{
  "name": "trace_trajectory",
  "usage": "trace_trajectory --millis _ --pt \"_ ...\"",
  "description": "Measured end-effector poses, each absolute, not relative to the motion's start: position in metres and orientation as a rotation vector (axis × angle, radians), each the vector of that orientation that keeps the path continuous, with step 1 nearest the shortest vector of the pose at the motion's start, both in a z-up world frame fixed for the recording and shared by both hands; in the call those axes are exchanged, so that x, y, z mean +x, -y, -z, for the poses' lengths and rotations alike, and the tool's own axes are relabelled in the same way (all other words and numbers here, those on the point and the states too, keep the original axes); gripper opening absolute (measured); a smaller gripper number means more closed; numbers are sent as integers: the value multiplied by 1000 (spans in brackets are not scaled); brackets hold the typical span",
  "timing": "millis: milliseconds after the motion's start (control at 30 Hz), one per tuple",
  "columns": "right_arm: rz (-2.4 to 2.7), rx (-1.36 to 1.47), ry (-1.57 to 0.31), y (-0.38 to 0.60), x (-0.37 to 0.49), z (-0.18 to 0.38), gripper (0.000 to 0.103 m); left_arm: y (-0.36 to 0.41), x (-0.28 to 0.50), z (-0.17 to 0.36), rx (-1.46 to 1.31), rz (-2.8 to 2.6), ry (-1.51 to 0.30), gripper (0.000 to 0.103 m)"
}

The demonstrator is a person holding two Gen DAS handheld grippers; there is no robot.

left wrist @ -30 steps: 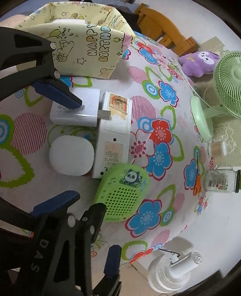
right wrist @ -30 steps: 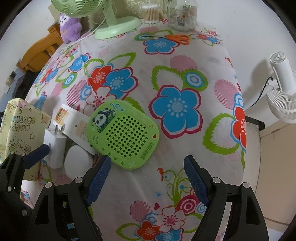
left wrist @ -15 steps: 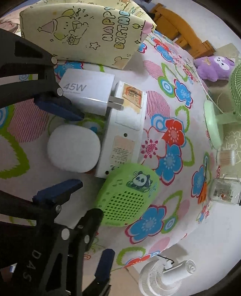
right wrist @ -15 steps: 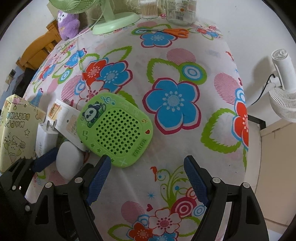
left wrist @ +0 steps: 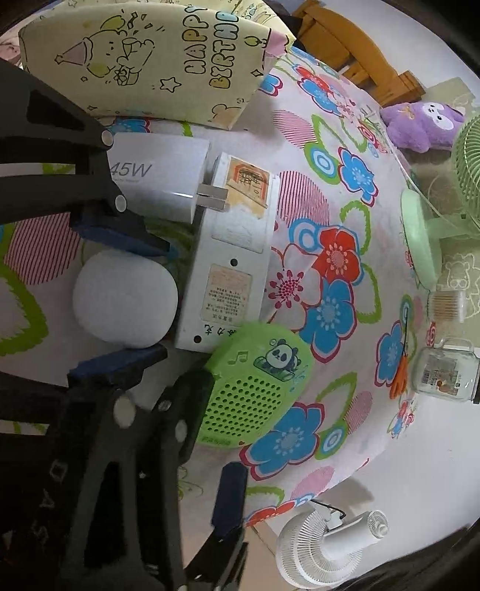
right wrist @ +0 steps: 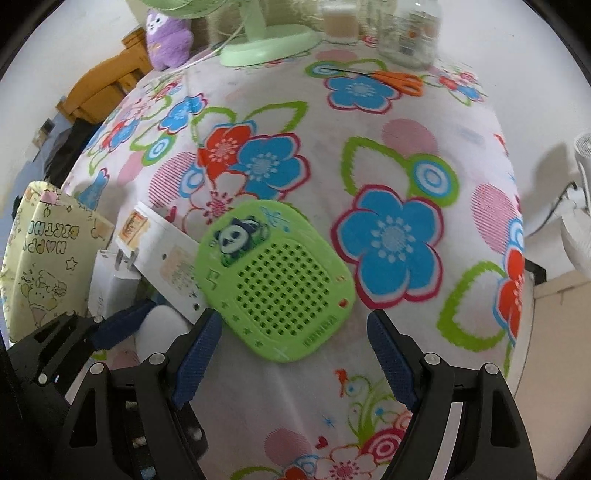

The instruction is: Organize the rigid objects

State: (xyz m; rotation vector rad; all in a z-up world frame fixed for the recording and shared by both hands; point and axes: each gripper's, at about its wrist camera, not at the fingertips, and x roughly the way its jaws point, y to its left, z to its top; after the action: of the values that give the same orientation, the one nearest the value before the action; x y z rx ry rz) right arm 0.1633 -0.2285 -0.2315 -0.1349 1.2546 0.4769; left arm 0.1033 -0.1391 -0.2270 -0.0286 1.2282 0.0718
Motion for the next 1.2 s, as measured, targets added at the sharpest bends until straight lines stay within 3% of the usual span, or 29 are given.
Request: trace_trajectory --millis 633,733,967,1067,1133,1200 --pt "-566 -137 -1221 208 190 241 97 124 111 227 -77 -108 -1279 51" --pt "-581 -127 -1222 208 187 240 91 122 113 227 -77 -105 -1282 51" --pt "-561 -150 -1239 210 167 237 89 124 114 227 -59 -100 -1286 51" --pt "-516 -145 -1231 216 160 234 82 127 113 227 -45 -91 -1291 51" --pt "-504 -173 -1208 216 154 230 65 130 112 226 -36 -79 -1288 51" --pt "-485 -220 -1191 214 150 227 63 135 110 227 -23 -64 -1292 51"
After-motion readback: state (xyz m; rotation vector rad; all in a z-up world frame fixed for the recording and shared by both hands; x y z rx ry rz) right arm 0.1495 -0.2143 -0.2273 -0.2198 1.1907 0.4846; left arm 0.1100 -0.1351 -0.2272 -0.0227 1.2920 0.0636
